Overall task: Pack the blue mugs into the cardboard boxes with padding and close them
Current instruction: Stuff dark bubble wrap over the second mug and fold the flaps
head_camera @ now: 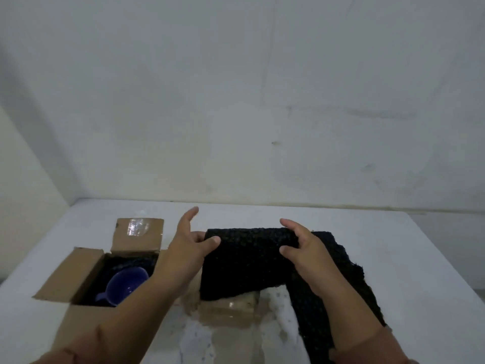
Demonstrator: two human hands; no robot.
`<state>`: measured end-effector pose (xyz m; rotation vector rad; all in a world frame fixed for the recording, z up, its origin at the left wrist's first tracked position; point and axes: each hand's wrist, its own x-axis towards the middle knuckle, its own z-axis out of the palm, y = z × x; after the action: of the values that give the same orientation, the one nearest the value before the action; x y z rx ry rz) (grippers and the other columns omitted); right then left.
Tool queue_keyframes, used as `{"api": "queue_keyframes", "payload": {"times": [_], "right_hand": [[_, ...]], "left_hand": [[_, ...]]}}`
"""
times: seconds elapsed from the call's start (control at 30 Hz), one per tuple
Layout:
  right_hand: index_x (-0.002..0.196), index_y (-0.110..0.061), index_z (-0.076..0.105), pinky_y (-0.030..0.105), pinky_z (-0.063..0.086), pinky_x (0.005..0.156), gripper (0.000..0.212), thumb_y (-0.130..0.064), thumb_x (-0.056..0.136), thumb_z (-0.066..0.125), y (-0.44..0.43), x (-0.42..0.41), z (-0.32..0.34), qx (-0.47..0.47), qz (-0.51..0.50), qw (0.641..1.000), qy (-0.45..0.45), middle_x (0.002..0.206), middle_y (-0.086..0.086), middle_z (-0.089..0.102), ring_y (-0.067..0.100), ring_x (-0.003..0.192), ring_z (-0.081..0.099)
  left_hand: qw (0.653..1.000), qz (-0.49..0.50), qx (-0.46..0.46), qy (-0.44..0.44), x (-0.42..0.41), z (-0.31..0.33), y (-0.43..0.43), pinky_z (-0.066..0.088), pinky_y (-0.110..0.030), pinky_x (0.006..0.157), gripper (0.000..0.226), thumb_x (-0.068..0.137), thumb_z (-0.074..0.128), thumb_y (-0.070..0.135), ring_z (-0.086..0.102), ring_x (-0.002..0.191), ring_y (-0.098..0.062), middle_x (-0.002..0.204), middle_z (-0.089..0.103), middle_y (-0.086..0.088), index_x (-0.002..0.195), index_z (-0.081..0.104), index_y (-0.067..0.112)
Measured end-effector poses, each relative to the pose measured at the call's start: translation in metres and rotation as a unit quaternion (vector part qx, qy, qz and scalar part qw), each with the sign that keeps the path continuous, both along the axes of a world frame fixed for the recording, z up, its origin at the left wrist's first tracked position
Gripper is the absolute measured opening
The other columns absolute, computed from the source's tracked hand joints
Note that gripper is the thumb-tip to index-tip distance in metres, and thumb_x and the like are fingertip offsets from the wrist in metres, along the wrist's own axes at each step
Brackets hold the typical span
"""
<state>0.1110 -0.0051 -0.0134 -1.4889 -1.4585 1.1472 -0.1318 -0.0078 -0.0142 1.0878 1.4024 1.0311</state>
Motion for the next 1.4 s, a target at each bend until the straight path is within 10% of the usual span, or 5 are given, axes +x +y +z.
{"api": "queue_keyframes", "payload": {"times": [0.3, 0.6, 0.73, 0.9, 1.4], "right_hand": [[0.074, -0.025, 0.068, 0.031, 0.032, 0.096, 0.013, -0.012, 0.072, 0.067, 0.007, -0.135, 0.065, 0.231, 0.037, 0.936, -0.264, 0.117, -0.010, 0.047, 0.010, 0.113, 0.038], [0.140, -0.031, 0.031, 0.036, 0.041, 0.100, 0.080, -0.037, 0.073, 0.075, 0.019, -0.230, 0.053, 0.031, 0.025, 0.999, -0.021, 0.136, -0.003, 0.040, 0.015, 0.121, 0.045], [0.098, -0.023, 0.071, 0.042, 0.055, 0.086, 0.022, -0.010, 0.081, 0.069, 0.017, -0.249, 0.023, -0.103, 0.139, 0.974, 0.147, 0.105, 0.006, 0.072, 0.023, 0.097, 0.068], [0.063, -0.019, 0.075, 0.025, 0.056, 0.063, 0.051, 0.017, 0.080, 0.042, 0.024, -0.257, 0.011, -0.090, 0.097, 0.983, 0.127, 0.072, -0.001, 0.075, 0.017, 0.074, 0.070], [0.100, -0.022, 0.070, 0.035, 0.058, 0.065, 0.029, 0.000, 0.080, 0.066, 0.031, -0.261, -0.004, -0.142, 0.171, 0.960, 0.168, 0.099, 0.004, 0.072, 0.022, 0.091, 0.069]], "left_hand": [[0.892, -0.093, 0.133, 0.421, -0.100, 0.037, -0.010, 0.037, -0.031, 0.094, 0.029, 0.070, 0.072, 0.039, 0.042, 0.107, -0.010, 0.110, 0.045, 0.012, 0.094, 0.055, 0.038], [0.997, 0.020, 0.073, -0.026, -0.179, 0.044, -0.006, 0.055, -0.024, 0.065, 0.013, 0.087, 0.064, 0.015, 0.072, 0.082, -0.017, 0.091, 0.076, -0.001, 0.093, 0.070, 0.024], [0.983, -0.025, 0.008, -0.184, -0.203, 0.031, -0.008, 0.055, -0.029, 0.075, 0.022, 0.087, 0.060, 0.012, 0.069, 0.097, -0.023, 0.106, 0.073, -0.006, 0.107, 0.067, 0.014], [0.946, -0.055, -0.052, -0.314, -0.227, 0.016, -0.009, 0.055, -0.032, 0.067, 0.027, 0.075, 0.049, 0.013, 0.064, 0.094, -0.028, 0.108, 0.067, -0.014, 0.092, 0.071, 0.013], [0.980, -0.040, -0.076, -0.182, -0.227, -0.003, 0.001, 0.056, -0.029, 0.066, 0.028, 0.087, 0.052, -0.008, 0.067, 0.085, -0.025, 0.086, 0.074, -0.008, 0.086, 0.071, 0.012]]}}
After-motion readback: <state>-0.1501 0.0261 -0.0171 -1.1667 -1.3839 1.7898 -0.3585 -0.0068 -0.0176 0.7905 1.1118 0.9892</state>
